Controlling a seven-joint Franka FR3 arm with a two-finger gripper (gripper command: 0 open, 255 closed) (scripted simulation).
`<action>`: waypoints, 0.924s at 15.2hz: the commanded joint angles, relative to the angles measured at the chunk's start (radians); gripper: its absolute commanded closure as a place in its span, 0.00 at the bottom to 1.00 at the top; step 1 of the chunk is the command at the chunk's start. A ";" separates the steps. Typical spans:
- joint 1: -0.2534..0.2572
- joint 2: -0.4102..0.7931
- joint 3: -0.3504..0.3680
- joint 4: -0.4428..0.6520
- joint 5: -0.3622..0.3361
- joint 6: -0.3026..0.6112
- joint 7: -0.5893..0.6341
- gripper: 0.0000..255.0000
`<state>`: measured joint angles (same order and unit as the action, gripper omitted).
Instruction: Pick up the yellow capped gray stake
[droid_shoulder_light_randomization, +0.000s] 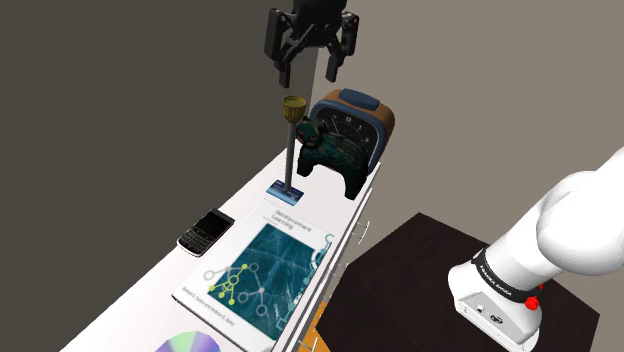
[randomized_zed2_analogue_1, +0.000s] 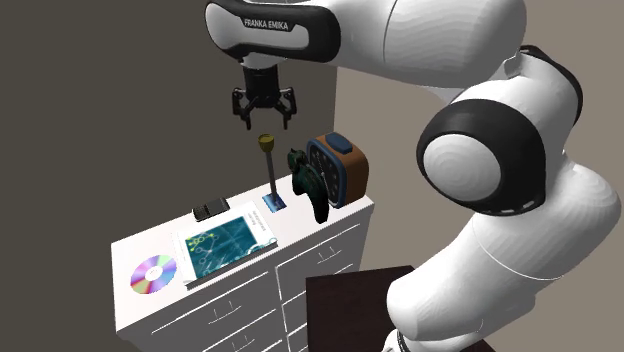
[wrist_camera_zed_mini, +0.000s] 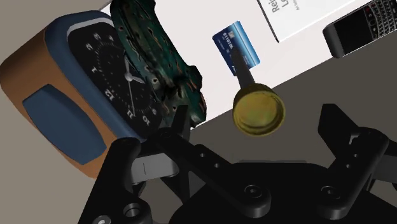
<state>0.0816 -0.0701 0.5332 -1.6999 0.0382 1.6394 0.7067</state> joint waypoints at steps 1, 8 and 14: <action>0.008 0.036 0.013 0.024 -0.019 0.010 0.023 0.00; 0.008 0.024 0.011 -0.076 -0.013 0.100 0.018 0.00; 0.008 0.028 0.012 -0.072 -0.015 0.100 0.020 1.00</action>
<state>0.0895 -0.0421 0.5450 -1.7717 0.0234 1.7394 0.7264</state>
